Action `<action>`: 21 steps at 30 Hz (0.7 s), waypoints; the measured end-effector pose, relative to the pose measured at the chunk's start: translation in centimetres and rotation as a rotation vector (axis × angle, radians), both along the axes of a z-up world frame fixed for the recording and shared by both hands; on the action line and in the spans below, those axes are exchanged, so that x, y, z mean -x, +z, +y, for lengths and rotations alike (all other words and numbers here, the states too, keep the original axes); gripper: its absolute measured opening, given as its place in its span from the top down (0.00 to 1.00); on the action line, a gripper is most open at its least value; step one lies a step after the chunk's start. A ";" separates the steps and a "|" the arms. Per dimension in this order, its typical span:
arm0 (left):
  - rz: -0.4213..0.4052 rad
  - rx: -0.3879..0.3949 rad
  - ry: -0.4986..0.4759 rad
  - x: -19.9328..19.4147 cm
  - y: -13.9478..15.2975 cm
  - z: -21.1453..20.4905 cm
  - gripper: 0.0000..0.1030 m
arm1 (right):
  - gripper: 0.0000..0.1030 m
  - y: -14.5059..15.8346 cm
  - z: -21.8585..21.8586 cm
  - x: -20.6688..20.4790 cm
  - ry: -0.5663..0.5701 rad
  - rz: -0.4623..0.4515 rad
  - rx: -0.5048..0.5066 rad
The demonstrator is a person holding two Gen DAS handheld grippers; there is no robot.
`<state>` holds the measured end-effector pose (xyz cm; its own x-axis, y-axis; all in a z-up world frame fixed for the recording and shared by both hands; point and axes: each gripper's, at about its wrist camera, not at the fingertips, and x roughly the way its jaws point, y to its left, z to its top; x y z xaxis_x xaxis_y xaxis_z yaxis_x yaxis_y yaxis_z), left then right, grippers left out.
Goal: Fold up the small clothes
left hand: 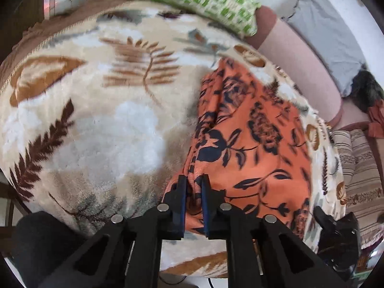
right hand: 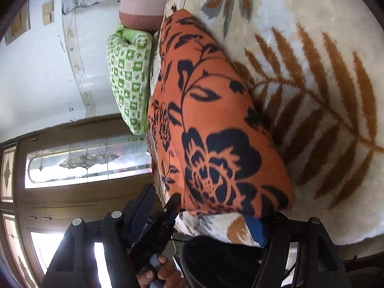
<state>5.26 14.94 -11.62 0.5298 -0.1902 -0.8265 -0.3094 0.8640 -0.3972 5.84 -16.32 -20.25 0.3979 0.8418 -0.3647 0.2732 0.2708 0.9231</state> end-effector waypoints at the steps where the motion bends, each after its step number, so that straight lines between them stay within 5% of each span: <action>1: -0.017 0.004 0.003 0.4 0.5 -0.1 0.91 | 0.40 0.3 0.0 -0.1 0.005 -0.021 0.010; 2: -0.037 0.017 0.011 0.9 1.2 0.0 0.91 | 0.52 0.6 0.0 0.0 0.010 -0.035 0.024; 3: -0.046 0.042 0.028 1.5 1.6 0.4 0.91 | 0.78 1.0 -0.2 0.0 0.010 -0.043 0.047; 8: 0.079 0.095 0.046 2.2 -3.2 0.8 0.90 | 0.79 -0.7 -2.4 0.8 -0.022 0.034 0.114; 10: 0.061 0.098 0.038 2.0 -3.0 0.7 0.85 | 0.75 -2.4 -2.5 1.0 -0.006 0.097 0.038; 11: 0.051 0.079 0.022 1.8 -2.2 0.5 0.73 | 0.71 -2.2 -2.6 1.2 0.011 0.102 0.027; 13: 0.012 0.031 0.000 1.5 -0.4 0.4 0.49 | 0.30 -0.1 -3.0 1.4 0.074 0.030 0.061; 14: -0.033 0.001 -0.006 1.5 1.0 0.5 0.43 | 0.26 0.8 -3.2 1.5 0.090 0.006 0.075; 18: -0.146 -0.099 -0.073 0.4 4.2 -0.9 0.42 | 0.25 5.4 -6.0 1.0 0.097 -0.147 0.206; 21: -0.172 -0.141 -0.180 -2.7 4.6 -4.0 0.42 | 0.25 5.8 -6.6 -2.7 0.097 -0.180 0.259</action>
